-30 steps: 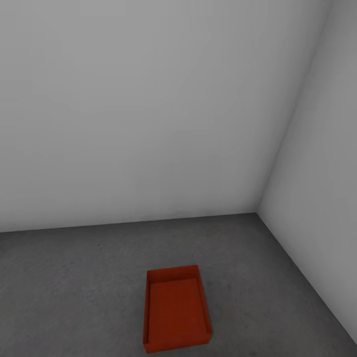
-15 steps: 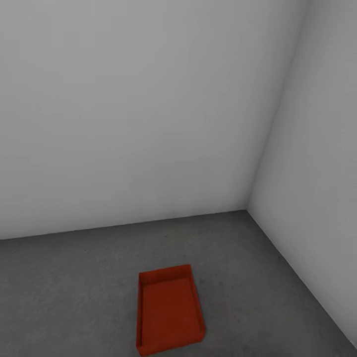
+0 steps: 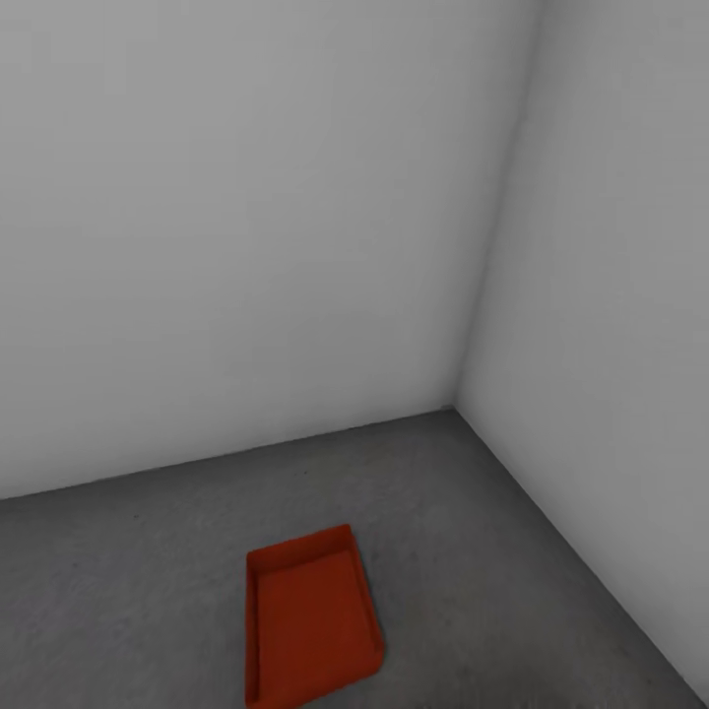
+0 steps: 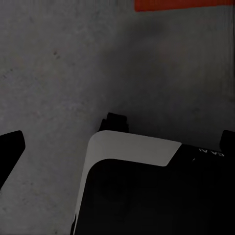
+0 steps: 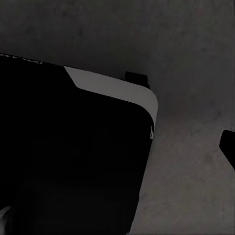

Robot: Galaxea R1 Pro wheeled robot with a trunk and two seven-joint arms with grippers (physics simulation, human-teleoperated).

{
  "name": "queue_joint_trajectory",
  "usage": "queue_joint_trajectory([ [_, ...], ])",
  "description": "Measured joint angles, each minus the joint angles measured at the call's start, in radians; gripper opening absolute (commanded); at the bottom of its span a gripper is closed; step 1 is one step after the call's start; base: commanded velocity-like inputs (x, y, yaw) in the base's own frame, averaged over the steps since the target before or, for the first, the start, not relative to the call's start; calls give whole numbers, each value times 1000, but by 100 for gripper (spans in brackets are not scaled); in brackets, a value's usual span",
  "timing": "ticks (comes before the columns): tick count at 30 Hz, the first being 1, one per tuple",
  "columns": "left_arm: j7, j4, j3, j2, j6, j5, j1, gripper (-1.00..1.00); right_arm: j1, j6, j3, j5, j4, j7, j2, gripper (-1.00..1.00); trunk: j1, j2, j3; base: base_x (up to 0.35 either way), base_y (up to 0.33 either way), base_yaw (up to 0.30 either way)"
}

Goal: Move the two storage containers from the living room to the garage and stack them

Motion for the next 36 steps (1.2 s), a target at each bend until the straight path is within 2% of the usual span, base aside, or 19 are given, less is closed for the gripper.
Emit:
queue_joint_trajectory([
  [36, 0, 0, 0, 1, -2, 0, 0, 100, 0, 0, 0, 0, 0, 0, 0, 100, 0, 0, 0, 0, 0, -270],
])
